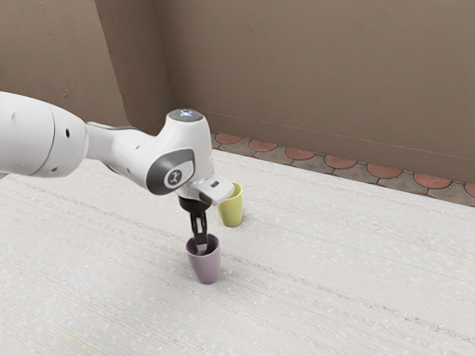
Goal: Place the right cup onto the left cup
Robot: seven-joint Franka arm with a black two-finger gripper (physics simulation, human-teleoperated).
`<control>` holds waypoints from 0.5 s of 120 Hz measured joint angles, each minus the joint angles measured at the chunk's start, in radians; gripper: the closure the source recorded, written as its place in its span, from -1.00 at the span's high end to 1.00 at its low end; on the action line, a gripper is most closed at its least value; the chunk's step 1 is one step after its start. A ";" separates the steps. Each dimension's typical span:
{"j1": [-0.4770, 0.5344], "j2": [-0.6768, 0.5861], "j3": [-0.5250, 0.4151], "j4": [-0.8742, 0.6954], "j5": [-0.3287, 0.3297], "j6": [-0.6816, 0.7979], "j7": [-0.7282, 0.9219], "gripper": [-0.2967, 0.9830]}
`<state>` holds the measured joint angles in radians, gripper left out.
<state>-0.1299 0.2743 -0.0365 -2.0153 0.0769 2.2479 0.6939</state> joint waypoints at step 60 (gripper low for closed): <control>0.006 -0.056 -0.033 -0.031 0.016 0.033 -0.024 -0.67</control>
<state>-0.1235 0.2181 -0.0694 -2.0468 0.0927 2.2809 0.6697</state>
